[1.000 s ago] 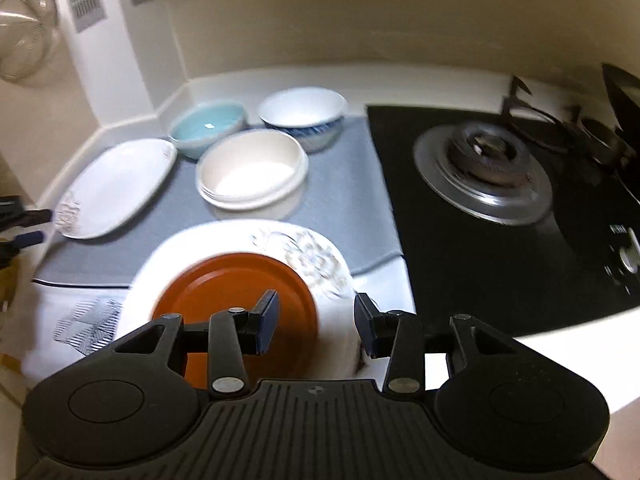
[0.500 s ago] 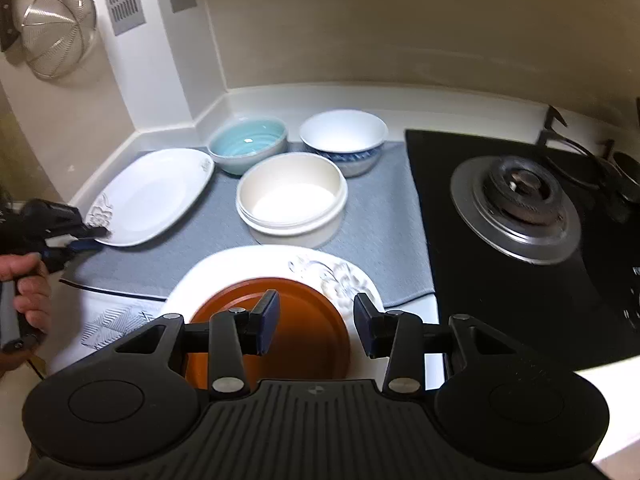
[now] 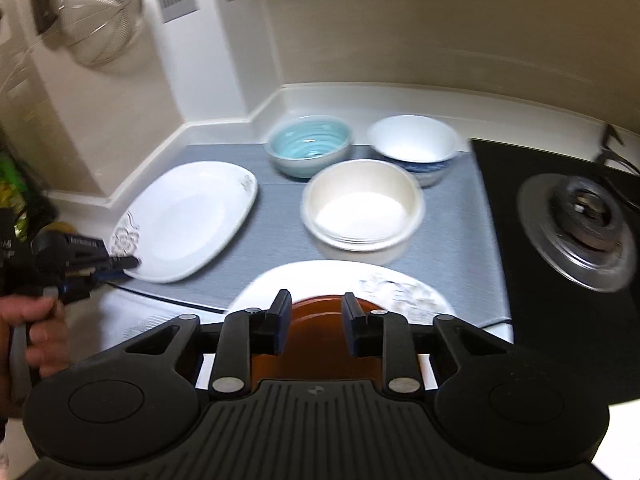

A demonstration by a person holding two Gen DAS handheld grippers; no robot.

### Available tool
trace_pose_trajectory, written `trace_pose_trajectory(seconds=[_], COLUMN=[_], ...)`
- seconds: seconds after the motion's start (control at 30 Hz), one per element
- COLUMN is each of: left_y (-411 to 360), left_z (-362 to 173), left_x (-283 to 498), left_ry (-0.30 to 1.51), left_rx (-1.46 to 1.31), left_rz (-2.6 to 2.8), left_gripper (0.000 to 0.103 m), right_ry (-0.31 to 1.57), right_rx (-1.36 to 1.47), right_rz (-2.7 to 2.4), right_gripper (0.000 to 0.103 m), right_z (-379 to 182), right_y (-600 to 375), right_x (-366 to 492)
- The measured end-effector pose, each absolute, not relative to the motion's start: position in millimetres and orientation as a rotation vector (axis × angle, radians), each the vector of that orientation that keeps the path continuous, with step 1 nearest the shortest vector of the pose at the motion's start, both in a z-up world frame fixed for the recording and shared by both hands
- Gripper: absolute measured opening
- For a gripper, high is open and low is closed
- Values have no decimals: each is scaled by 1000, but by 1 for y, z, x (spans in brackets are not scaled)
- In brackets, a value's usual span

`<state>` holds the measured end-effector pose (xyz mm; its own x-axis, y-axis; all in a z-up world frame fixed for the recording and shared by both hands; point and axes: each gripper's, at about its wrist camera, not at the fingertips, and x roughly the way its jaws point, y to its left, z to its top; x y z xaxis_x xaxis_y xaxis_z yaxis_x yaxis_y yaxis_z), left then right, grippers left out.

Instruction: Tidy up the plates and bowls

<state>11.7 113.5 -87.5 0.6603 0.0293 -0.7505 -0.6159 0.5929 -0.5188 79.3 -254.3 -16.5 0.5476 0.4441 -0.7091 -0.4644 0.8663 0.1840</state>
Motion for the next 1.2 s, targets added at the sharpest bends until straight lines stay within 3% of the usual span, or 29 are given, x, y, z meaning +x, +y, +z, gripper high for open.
trace_pose_trajectory(seconds=[0.07,0.4,0.47,0.57,0.83,0.93,1.03,1.2], left_y=[112,111,118,131,156,161,164,172], left_z=[-86,-68,-58,-47,-50,-54,-57,-67], left_x=[-10,-72,-73,-66,-28,-18,-10,1], left_ry=[785,875,846,812,842,848,851,870], left_rx=[-875,-873,-821,-754,-610,-564,-535,-544], left_rz=[431,395,415,435,352,321,275,223], left_gripper=[14,19,28,34,33,32,26,18], right_ry=[845,897,910,927,969,977,992,1013], right_rx=[-29,-75,-74,-78,-30,-17,-8,-39], right_rz=[576,747,773,781,760,737,703,687], right_gripper=[22,22,22,23,23,27,36,37], right_z=[-19,-27,-27,-30,-44,-51,-59,-70], right_y=[-243,-182,-172,-159,-145,-141,-138,-131], right_x=[80,84,85,88,92,93,94,90])
